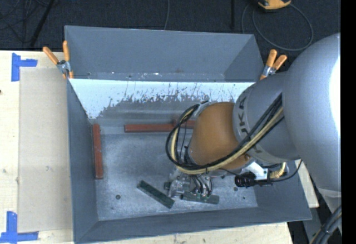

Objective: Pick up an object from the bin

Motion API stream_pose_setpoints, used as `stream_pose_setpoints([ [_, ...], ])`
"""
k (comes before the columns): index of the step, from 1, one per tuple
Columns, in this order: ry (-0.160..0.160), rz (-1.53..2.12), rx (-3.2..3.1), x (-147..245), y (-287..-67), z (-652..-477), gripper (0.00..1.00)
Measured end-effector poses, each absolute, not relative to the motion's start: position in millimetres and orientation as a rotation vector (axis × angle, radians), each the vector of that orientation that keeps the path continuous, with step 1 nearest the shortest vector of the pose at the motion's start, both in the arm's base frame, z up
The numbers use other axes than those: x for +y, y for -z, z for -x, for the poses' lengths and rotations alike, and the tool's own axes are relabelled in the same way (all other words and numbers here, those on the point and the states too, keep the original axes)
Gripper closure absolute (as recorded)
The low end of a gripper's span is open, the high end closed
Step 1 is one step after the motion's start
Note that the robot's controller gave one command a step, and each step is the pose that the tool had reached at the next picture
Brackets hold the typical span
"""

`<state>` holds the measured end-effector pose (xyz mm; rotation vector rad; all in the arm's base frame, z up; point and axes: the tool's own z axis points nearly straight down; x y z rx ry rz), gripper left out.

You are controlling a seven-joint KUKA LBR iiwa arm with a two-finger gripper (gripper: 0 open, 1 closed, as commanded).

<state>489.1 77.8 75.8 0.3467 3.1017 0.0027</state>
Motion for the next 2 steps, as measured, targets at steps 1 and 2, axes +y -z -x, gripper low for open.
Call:
stream_pose_setpoints([
  [1,-0.002,-0.348,3.105,77.8,-77.6,-489.3,1.0],
  [2,0.0,-0.348,3.116,78.0,-79.3,-487.9,1.0],
])
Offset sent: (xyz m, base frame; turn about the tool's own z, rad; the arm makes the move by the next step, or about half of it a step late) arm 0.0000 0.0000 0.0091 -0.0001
